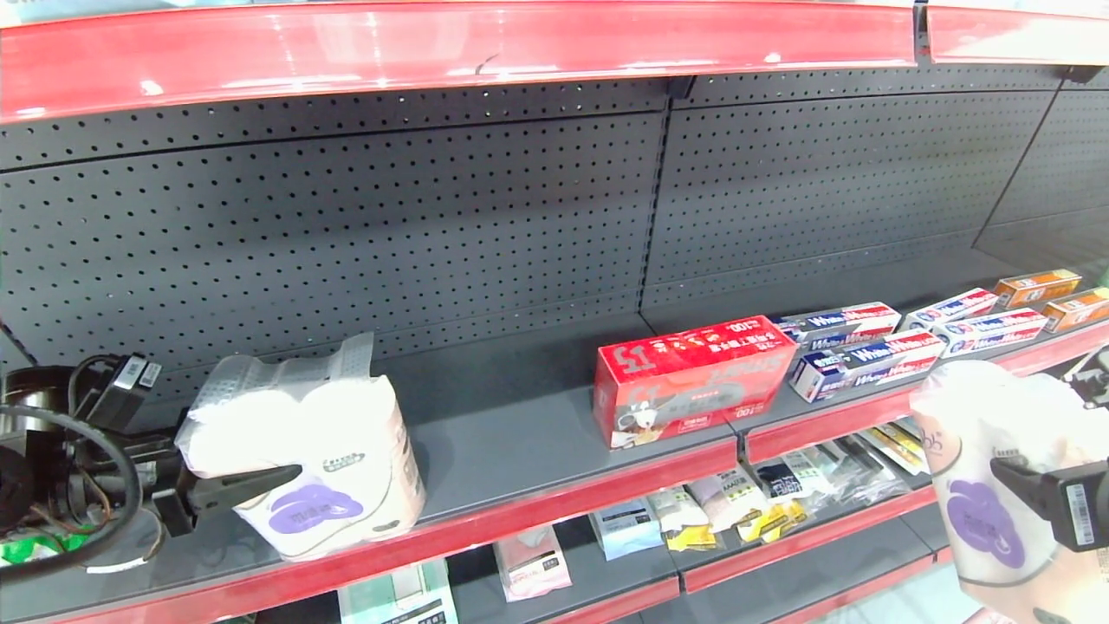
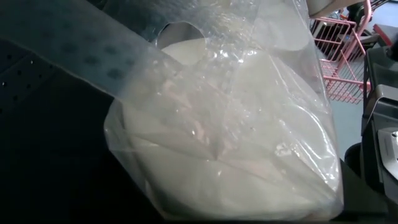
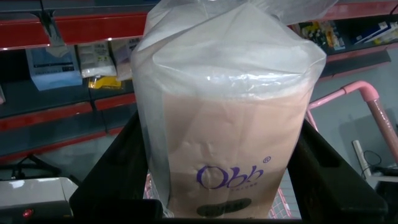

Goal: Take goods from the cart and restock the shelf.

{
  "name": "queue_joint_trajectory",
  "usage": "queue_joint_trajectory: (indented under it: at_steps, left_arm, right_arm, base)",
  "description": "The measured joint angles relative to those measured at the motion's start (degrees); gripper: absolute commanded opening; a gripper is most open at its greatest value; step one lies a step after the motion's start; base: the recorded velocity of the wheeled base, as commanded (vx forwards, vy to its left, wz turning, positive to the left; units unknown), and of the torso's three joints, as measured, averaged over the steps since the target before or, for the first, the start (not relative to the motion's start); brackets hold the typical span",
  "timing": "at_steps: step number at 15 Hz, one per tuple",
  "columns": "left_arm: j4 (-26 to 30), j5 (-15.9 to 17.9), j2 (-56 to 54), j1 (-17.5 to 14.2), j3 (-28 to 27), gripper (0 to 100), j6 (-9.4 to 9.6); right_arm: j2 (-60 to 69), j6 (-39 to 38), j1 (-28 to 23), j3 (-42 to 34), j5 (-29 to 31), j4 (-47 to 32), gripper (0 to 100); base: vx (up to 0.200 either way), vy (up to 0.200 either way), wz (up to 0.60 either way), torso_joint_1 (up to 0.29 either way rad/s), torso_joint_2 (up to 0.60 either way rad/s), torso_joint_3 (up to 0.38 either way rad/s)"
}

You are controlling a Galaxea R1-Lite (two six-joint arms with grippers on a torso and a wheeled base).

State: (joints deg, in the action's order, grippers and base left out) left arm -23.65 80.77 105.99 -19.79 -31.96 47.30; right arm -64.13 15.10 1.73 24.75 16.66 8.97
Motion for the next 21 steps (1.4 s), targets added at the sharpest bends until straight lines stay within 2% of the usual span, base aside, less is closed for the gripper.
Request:
queue_joint_trajectory:
  at_steps: [2, 3, 12, 21]
  left_arm:
    - [0.0, 0.2, 0.7, 0.0, -0.2, 0, 1.66]
    - [0.0, 0.3, 0.9, 0.0, -0.3, 0, 1.83]
    - [0.2, 3.0, 3.5, 0.3, -3.7, 0, 1.26]
    - [-0.1, 4.8, 3.1, 1.3, -4.3, 0, 1.15]
  right_arm:
    - [0.0, 0.0, 0.0, -0.2, 0.0, 0.0, 0]
    - [0.0, 0.0, 0.0, -0.2, 0.0, 0.0, 0]
    - [0.0, 0.1, 0.0, 0.0, 0.1, 0.0, 0]
    - [0.5, 0.1, 0.1, -0.3, 0.8, 0.0, 0]
  base:
    - [0.000, 0.000, 0.00, 0.000, 0.00, 0.000]
    - [0.000, 0.000, 0.00, 0.000, 0.00, 0.000]
    - [0.000, 0.000, 0.00, 0.000, 0.00, 0.000]
    - [0.000, 0.000, 0.00, 0.000, 0.00, 0.000]
